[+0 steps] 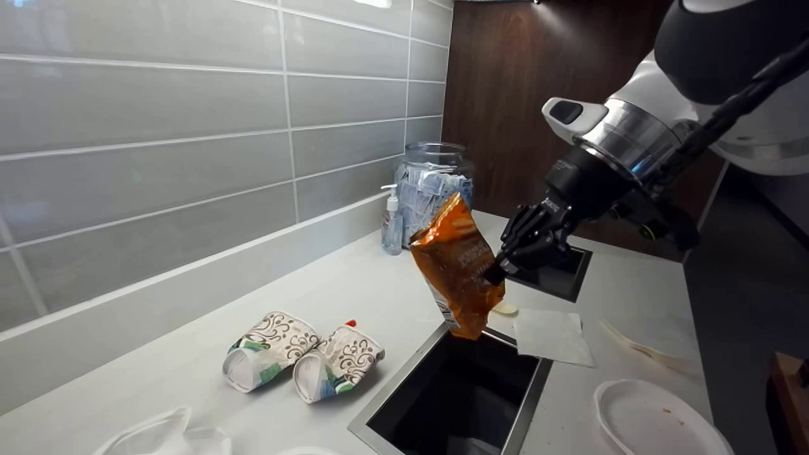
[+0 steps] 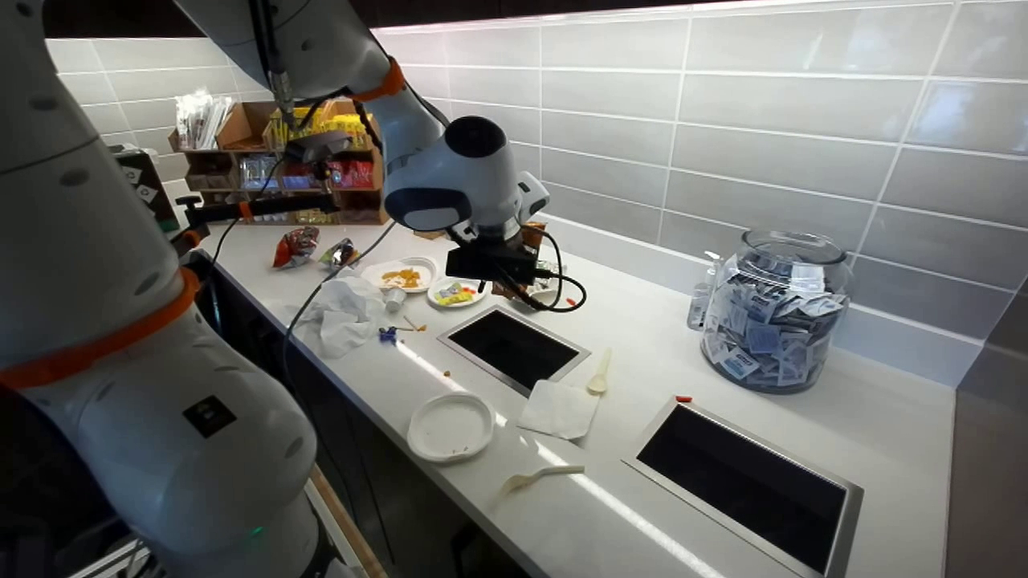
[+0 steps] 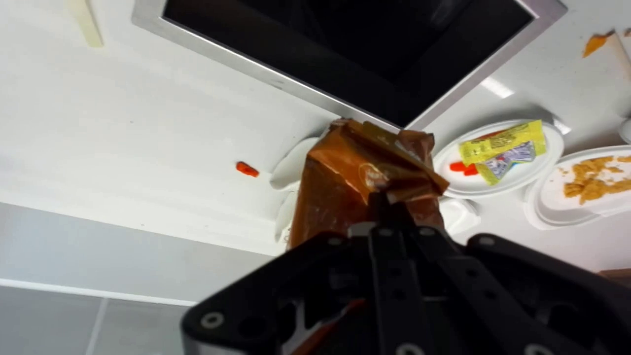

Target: Pour the contents from the orange packet into the left bin

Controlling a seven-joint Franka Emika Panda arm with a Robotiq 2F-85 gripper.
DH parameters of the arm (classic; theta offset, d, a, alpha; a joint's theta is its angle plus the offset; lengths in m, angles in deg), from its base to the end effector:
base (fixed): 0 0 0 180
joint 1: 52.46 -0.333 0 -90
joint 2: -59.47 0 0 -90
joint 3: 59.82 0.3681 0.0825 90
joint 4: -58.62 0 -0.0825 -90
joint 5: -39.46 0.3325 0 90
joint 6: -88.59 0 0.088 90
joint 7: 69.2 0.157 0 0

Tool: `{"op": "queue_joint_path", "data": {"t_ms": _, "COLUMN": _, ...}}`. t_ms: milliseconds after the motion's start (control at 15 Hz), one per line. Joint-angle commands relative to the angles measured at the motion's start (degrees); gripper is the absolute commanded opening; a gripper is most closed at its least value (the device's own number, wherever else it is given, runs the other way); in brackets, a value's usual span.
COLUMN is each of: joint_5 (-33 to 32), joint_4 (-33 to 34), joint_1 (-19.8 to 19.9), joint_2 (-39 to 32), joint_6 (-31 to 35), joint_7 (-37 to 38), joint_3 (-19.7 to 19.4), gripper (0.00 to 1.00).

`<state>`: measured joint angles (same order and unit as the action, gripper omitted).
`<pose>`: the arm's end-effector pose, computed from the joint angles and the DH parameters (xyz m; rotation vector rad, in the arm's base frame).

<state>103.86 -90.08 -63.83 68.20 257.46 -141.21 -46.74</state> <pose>0.4132 0.1334 0.3925 -2.6623 -0.8680 -0.8417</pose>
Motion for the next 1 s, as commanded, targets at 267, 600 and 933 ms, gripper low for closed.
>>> {"op": "queue_joint_path", "data": {"t_ms": 267, "joint_5": -0.09, "joint_4": -0.61, "joint_1": -0.90, "joint_2": 1.90, "joint_6": 0.10, "joint_7": -0.73, "joint_3": 0.36, "gripper": 0.00}}
{"op": "queue_joint_path", "data": {"t_ms": 600, "joint_5": -1.22, "joint_4": -0.55, "joint_1": -1.24, "joint_2": 1.93, "joint_6": -0.65, "joint_7": -0.70, "joint_3": 0.37, "gripper": 0.00}}
{"op": "queue_joint_path", "data": {"t_ms": 933, "joint_5": -18.79, "joint_4": -5.02, "joint_1": 4.15, "joint_2": -2.66, "joint_6": 7.42, "joint_7": 16.67, "joint_3": 3.71, "gripper": 0.00}}
